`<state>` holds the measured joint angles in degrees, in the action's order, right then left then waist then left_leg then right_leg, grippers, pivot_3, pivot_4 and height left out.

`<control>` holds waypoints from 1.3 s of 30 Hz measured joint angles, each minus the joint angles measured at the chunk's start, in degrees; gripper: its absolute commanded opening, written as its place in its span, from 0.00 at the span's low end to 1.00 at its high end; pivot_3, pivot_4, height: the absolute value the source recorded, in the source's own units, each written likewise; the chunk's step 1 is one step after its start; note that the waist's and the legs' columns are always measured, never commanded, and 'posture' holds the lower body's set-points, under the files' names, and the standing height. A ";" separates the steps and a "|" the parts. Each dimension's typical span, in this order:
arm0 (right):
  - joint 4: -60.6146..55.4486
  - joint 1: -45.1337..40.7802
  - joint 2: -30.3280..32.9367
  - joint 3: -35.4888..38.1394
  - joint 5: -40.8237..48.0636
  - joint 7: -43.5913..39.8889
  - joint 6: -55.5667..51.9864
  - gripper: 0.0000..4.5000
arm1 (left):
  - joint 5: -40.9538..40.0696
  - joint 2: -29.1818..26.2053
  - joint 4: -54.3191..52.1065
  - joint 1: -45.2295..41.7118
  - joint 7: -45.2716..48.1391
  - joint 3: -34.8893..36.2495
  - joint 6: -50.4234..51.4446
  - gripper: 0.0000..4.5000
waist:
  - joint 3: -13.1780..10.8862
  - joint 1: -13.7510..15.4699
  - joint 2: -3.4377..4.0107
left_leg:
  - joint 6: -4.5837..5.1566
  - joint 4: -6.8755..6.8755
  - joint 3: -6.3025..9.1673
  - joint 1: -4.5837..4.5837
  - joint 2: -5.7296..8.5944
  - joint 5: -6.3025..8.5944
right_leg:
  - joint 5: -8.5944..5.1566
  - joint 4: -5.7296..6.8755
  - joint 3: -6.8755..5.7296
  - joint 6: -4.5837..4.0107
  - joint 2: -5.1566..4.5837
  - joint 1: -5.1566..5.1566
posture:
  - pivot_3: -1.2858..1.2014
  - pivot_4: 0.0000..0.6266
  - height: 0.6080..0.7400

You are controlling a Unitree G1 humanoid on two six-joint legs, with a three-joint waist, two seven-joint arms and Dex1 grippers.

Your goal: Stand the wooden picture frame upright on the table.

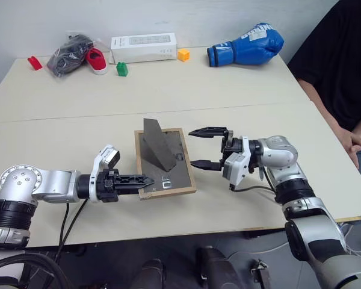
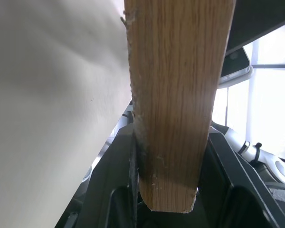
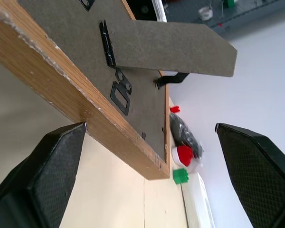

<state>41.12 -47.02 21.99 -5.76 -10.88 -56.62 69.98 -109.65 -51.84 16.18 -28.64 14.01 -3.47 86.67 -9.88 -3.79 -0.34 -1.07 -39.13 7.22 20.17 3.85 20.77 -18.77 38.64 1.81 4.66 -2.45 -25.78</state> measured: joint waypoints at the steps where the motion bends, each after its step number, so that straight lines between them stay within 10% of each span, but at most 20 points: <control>1: 0.48 -0.03 -0.01 -0.29 -1.02 1.61 0.00 0.69 | 0.00 -0.04 0.00 0.00 0.27 0.00 -0.04 0.28 | 0.00 -0.22 0.00 | 0.00 -0.01 0.00 0.00 0.03 0.00 | 0.00 0.04 0.01 0.00 -0.01 -0.03 | 0.52 0.24 1.00; 7: 4.25 -2.82 -0.23 -2.41 -9.98 12.54 1.05 0.27 | -0.63 -0.99 -0.41 0.00 3.57 -1.95 0.13 0.28 | 0.00 -1.57 0.00 | 0.00 0.01 0.00 -0.02 0.25 0.00 | 0.00 0.41 0.10 0.00 -0.05 -0.42 | 0.52 0.24 1.00; 13: 5.27 -3.56 1.03 -5.57 -11.50 17.65 1.33 0.27 | -0.74 -2.00 -2.55 0.38 4.35 -3.89 0.05 0.28 | 0.01 -2.53 -0.01 | 0.00 -0.02 -0.04 0.00 0.38 0.00 | 0.00 0.81 0.17 0.00 -0.12 -0.70 | 0.52 0.24 1.00; 24: 11.65 -7.28 6.94 -10.57 -10.60 18.82 5.90 0.99 | -1.11 -4.51 -4.88 1.45 4.52 -5.55 0.00 0.28 | 0.01 -2.81 -0.01 | 0.00 -0.07 -0.12 -0.04 0.41 0.00 | 0.00 0.89 0.34 0.00 -0.08 -0.79 | 0.52 0.24 1.00; 39: 15.36 -13.78 1.09 -17.20 -34.14 45.50 8.91 0.91 | -1.11 -4.50 -4.91 0.01 6.20 -8.27 0.29 0.28 | 0.02 -2.87 -0.03 | 0.00 -0.10 -0.19 -0.04 0.43 0.00 | 0.00 0.94 0.41 0.00 -0.07 -0.82 | 0.52 0.24 1.00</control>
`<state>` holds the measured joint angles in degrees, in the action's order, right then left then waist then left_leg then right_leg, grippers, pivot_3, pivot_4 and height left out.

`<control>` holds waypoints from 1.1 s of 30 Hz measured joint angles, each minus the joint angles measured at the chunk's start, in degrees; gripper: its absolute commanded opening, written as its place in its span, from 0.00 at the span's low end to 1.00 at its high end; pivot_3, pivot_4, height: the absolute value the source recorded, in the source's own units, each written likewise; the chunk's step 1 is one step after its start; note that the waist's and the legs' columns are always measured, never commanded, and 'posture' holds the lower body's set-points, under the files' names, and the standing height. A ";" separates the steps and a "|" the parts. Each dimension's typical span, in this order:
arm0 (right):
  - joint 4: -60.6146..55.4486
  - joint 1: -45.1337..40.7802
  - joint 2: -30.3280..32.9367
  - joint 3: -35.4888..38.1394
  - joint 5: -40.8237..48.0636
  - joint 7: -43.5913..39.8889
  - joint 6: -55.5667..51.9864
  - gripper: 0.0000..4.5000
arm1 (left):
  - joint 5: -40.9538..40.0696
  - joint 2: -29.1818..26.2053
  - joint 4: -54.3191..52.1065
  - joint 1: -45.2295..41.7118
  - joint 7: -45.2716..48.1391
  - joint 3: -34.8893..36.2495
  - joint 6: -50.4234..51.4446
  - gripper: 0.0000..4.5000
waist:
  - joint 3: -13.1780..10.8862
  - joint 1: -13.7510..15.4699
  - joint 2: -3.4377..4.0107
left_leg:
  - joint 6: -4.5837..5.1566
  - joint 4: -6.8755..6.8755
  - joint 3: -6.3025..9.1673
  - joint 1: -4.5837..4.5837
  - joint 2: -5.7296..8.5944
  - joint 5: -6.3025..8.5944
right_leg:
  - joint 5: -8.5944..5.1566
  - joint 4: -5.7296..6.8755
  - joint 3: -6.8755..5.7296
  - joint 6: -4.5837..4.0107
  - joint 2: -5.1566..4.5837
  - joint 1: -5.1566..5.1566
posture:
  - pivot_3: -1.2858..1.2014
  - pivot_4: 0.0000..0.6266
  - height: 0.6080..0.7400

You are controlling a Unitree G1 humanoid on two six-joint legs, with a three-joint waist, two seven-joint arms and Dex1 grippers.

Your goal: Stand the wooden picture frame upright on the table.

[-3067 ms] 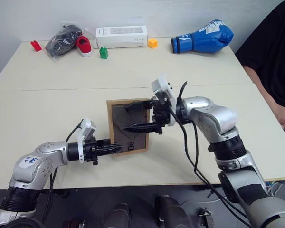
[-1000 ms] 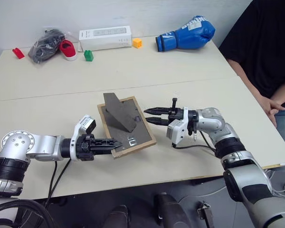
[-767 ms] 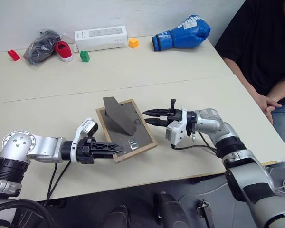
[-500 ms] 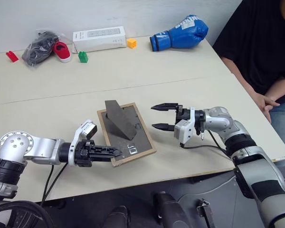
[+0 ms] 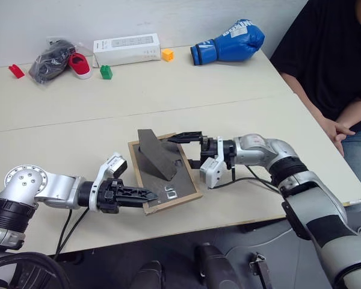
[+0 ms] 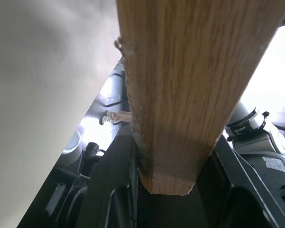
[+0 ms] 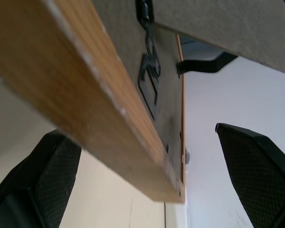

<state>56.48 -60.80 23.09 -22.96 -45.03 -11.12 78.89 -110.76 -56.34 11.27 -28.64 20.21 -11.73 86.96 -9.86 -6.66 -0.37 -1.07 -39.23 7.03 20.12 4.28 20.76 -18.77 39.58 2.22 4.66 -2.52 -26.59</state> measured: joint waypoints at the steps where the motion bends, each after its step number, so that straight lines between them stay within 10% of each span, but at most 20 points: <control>1: 0.01 -0.05 -0.25 -0.80 -0.66 1.06 0.10 0.86 | 0.00 0.00 -0.01 -0.03 0.00 -0.11 -0.01 0.28 | 0.00 -0.03 0.00 | 0.00 0.00 0.00 0.00 0.00 0.00 | 0.00 0.00 0.00 0.00 0.00 0.00 | 0.52 0.24 1.00; 7: 0.49 -0.65 -0.22 -3.29 -2.04 5.92 1.98 0.47 | 0.00 -0.92 -1.12 -0.03 0.60 0.03 -0.22 0.28 | 0.02 -0.31 -0.03 | 0.00 0.01 0.00 0.00 0.01 0.00 | 0.00 0.00 0.01 0.00 0.00 0.00 | 0.52 0.24 1.00; 21: -3.27 -3.15 3.19 -3.82 5.78 5.15 3.89 0.42 | 6.06 1.10 -15.93 14.56 5.37 18.76 -13.24 0.28 | 0.04 -1.98 -0.07 | 0.00 0.07 -0.10 -0.04 -0.11 0.00 | -0.01 -0.02 0.17 -0.02 0.12 -0.03 | 0.52 0.24 1.00; 29: -0.69 2.11 5.92 -6.42 13.27 -1.98 3.41 0.28 | 22.68 -1.88 -18.13 24.65 13.40 36.08 -21.67 0.91 | 0.03 -1.21 -0.05 | 0.07 0.07 -0.03 0.01 -0.01 0.05 | 0.00 -0.12 0.59 -0.01 -0.01 0.07 | 0.52 0.24 1.00; 33: -1.05 2.13 5.94 -6.41 18.11 -4.66 2.98 0.28 | 29.16 -1.63 -19.69 27.87 19.20 38.89 -24.40 1.00 | 0.04 -1.26 -0.06 | 0.06 0.11 -0.01 0.01 -0.08 0.05 | 0.00 -0.12 0.57 -0.01 0.01 0.07 | 0.52 0.24 1.00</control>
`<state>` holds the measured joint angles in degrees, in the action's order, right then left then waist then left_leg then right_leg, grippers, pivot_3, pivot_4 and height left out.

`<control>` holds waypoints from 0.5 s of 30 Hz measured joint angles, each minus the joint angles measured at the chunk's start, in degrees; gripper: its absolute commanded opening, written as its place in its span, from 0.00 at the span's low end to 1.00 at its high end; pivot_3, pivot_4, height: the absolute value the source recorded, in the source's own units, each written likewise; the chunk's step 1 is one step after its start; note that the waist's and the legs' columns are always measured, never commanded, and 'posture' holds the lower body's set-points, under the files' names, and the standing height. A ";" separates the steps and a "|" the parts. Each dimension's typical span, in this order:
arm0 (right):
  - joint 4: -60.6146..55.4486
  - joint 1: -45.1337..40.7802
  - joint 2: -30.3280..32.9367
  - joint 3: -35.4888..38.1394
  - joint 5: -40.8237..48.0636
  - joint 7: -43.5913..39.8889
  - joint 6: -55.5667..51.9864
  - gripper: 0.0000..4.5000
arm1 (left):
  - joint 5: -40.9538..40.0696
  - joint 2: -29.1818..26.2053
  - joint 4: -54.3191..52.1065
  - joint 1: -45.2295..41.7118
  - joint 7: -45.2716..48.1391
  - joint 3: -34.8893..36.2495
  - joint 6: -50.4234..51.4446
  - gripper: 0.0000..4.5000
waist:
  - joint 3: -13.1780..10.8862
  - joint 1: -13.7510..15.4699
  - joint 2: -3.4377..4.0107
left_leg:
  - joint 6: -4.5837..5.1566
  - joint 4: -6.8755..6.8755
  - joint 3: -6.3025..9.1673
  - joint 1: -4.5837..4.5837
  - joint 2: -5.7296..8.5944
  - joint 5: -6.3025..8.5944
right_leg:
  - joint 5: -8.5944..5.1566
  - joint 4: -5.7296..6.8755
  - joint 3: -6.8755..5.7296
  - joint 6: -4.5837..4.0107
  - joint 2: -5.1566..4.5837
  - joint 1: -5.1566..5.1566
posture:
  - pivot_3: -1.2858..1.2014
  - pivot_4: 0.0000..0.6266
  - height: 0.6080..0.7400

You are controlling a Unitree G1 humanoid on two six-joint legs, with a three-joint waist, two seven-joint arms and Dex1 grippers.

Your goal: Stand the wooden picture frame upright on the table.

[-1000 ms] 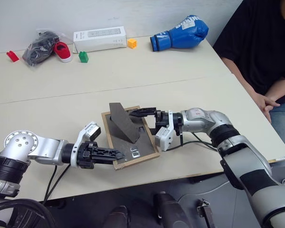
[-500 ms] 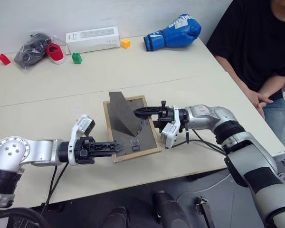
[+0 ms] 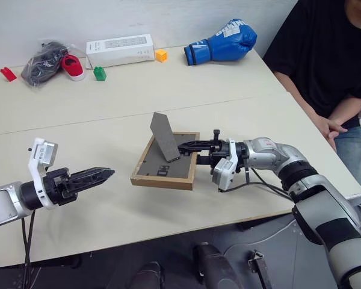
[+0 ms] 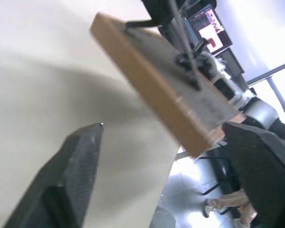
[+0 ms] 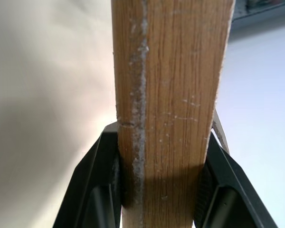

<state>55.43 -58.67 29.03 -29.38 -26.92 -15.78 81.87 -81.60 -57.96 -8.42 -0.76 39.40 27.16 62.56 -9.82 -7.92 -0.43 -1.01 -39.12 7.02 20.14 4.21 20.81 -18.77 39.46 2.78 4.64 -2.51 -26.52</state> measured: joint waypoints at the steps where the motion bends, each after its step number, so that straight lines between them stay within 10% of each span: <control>1: -0.13 0.05 0.00 -0.01 0.81 -0.50 -0.25 0.28 | 1.41 0.15 -0.11 0.29 0.76 0.53 -0.98 1.00 | 0.00 0.01 0.00 | 0.00 0.01 0.00 0.00 0.00 0.00 | 0.00 0.00 0.01 0.00 -0.01 0.00 | 0.52 0.24 1.00; 6: -7.94 5.55 0.82 -2.26 19.74 -11.12 -8.47 0.28 | 26.56 2.30 -0.09 3.52 9.03 -1.30 -25.67 1.00 | 0.00 0.16 0.00 | 0.01 0.05 0.00 0.06 -0.09 0.01 | 0.02 -0.18 -0.06 -0.04 -0.03 0.09 | 0.52 0.24 1.00; 15: -48.90 16.25 5.33 5.24 78.24 -33.41 -78.79 0.28 | 41.39 8.25 2.23 1.76 19.04 -4.08 -45.64 1.00 | -0.01 3.77 0.02 | 0.11 -0.04 0.13 0.16 -0.34 0.12 | 0.31 -0.58 -0.19 -0.14 0.04 0.25 | 0.52 0.24 1.00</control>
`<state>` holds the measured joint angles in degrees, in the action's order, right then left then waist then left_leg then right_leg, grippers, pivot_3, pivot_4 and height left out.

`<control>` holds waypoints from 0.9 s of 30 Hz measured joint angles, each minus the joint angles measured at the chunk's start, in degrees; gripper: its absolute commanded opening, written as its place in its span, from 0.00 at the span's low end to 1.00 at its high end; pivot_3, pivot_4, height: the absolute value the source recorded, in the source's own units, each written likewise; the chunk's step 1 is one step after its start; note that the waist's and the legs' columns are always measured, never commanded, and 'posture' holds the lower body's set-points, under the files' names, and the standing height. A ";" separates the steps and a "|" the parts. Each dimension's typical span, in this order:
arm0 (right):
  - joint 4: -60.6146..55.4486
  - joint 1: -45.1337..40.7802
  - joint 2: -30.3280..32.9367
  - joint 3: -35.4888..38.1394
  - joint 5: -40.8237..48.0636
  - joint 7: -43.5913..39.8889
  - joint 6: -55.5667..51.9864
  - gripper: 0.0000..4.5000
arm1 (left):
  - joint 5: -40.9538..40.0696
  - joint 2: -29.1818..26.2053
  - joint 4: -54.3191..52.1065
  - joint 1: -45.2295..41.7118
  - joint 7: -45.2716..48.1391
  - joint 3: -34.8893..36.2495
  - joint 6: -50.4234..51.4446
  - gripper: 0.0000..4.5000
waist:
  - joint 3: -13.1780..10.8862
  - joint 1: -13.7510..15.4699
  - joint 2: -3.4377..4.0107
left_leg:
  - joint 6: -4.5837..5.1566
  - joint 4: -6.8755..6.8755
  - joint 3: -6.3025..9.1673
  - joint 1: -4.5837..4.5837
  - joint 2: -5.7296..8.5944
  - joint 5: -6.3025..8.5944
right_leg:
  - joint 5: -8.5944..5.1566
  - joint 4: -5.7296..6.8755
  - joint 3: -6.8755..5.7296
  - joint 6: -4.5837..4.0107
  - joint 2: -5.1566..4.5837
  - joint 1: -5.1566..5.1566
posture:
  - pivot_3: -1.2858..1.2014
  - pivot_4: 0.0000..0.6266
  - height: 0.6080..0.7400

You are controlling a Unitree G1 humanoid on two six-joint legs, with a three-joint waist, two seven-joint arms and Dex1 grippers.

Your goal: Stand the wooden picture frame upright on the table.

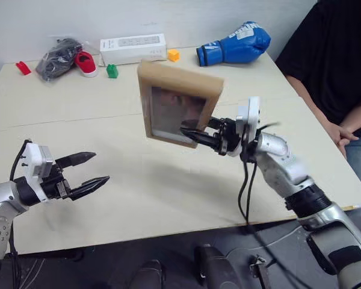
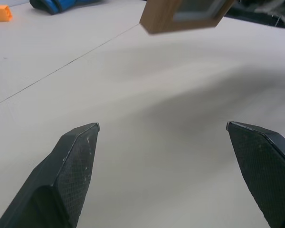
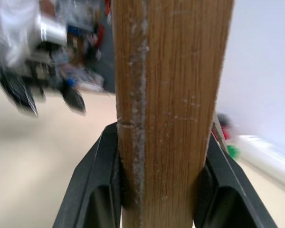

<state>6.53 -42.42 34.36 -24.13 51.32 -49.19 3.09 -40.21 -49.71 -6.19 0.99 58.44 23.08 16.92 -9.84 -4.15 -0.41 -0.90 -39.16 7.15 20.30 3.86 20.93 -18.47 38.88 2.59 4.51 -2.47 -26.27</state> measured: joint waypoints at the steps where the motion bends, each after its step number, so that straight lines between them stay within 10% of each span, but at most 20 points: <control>1: -0.74 -0.31 0.51 0.96 3.25 0.47 -7.59 0.28 | 0.06 0.60 0.02 -0.32 0.19 -0.53 0.11 1.00 | 0.00 0.60 0.00 | 0.00 0.00 0.00 0.00 0.00 0.00 | 0.05 -0.04 0.00 -0.01 0.00 0.02 | 0.52 0.24 1.00; 5: 3.56 -2.90 -1.11 2.37 4.65 2.46 -27.48 0.28 | 0.18 2.79 -0.19 -0.61 0.44 -3.54 1.98 1.00 | 0.00 2.15 -0.01 | 0.03 -0.03 -0.03 0.02 0.01 -0.01 | 0.16 -0.13 0.01 0.02 0.01 0.03 | 0.52 0.24 1.00; 14: 14.21 -5.62 -8.22 4.16 -14.93 -4.07 -23.38 0.28 | 0.34 4.95 -3.46 -0.96 -1.34 -4.06 4.01 1.00 | 0.02 2.32 -0.03 | 0.04 -0.02 -0.09 0.15 0.00 -0.01 | 0.19 -0.18 0.01 0.06 0.02 -0.13 | 0.52 0.24 1.00; 27: 14.41 -1.13 -11.78 14.46 -15.11 -8.05 -38.09 0.28 | -0.20 5.19 -4.90 -2.39 -2.43 -3.93 8.25 1.00 | 0.03 2.37 -0.04 | 0.02 -0.01 -0.08 0.09 0.00 -0.02 | 0.19 -0.14 0.01 0.05 0.04 -0.07 | 0.52 0.24 1.00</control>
<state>20.94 -43.55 22.59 -9.67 36.21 -57.24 -35.01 -40.41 -44.53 -11.09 -1.40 56.01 19.15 25.17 -9.81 -1.78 -0.45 -0.88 -39.17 7.07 20.38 3.87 20.91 -18.27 38.74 2.60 4.56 -2.44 -26.35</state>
